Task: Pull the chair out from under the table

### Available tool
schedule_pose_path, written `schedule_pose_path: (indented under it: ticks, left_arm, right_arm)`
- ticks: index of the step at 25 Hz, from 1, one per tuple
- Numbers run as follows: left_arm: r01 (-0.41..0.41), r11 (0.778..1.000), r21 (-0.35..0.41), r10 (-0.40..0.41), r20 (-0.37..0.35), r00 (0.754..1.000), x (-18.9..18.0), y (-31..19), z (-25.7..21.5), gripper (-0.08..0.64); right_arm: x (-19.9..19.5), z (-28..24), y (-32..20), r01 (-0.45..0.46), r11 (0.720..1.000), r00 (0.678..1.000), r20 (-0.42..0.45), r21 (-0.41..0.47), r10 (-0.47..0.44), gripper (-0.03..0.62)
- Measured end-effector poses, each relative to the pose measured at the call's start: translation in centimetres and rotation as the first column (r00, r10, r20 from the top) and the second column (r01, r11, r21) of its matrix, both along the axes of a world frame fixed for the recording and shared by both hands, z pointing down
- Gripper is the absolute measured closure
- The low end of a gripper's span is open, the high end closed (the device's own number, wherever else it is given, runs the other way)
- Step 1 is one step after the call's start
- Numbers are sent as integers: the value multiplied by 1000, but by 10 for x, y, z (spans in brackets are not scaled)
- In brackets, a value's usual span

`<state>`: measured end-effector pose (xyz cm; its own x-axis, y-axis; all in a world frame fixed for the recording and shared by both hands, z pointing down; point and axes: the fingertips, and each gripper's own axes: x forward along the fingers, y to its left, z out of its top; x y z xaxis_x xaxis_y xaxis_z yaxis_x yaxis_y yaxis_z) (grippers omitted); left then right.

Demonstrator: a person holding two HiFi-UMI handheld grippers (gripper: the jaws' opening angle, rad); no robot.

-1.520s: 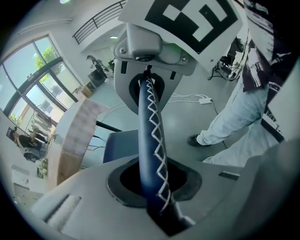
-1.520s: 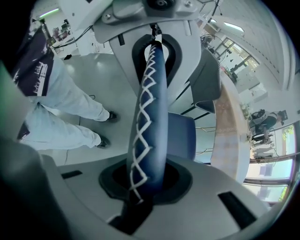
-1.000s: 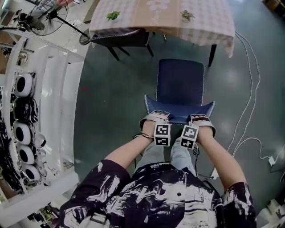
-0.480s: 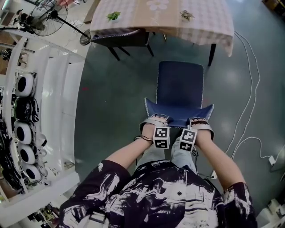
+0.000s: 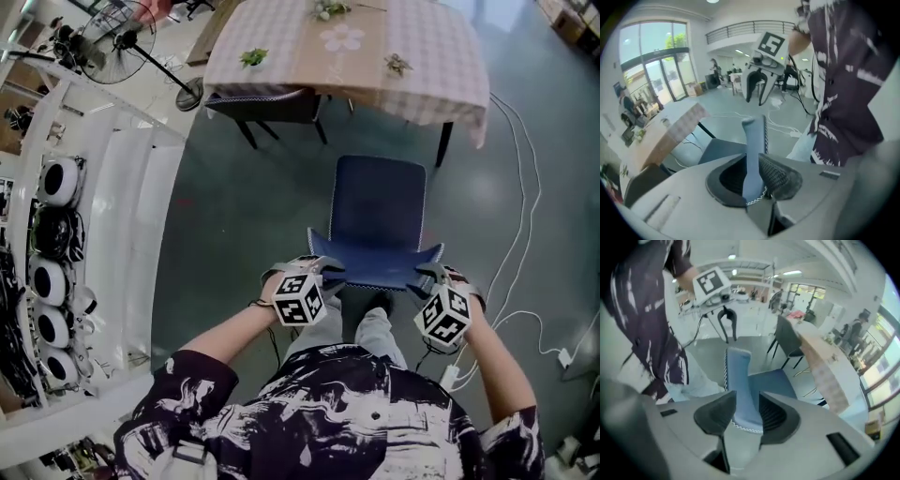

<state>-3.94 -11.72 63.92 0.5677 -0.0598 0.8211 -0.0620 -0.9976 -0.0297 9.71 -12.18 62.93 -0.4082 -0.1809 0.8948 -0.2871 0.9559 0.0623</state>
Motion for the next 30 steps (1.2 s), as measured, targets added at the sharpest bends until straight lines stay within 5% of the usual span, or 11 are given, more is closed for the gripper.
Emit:
schedule_pose_path:
  ticks: [2,3,5,7,9,12,15,18,30]
  left_arm:
    - [141,990,-19,-142,-154,978,-2,-36,-58,482]
    - [215,976,-27,-215,-252,944,0,-60,-92,482]
    - [337,941,-29,-313,-456,833,7,-107,-166,493]
    - [416,910,1,-329,-610,721,15,-145,-235,499]
    - [460,887,42,-303,-700,647,23,-171,-289,504]
    - [489,870,63,-267,-774,574,35,-196,-347,508]
    - [491,868,67,-246,-802,545,46,-202,-378,514]
    - [496,864,86,-231,-808,542,52,-201,-389,532]
    - [537,841,64,-269,-812,518,57,-186,-371,555]
  right_arm:
    - [4,-62,-36,-144,988,976,174,55,132,447]
    - [6,-98,-58,-217,971,944,274,96,184,457]
    - [8,-176,-103,-363,914,842,483,181,239,474]
    - [10,-249,-136,-488,841,720,653,233,236,493]
    - [11,-308,-158,-574,773,629,750,270,205,509]
    - [7,-359,-180,-648,696,572,800,308,179,535]
    - [1,-377,-189,-694,649,544,817,311,191,543]
    - [-2,-381,-189,-721,614,540,816,322,205,556]
    - [2,-366,-178,-762,575,532,794,299,293,588]
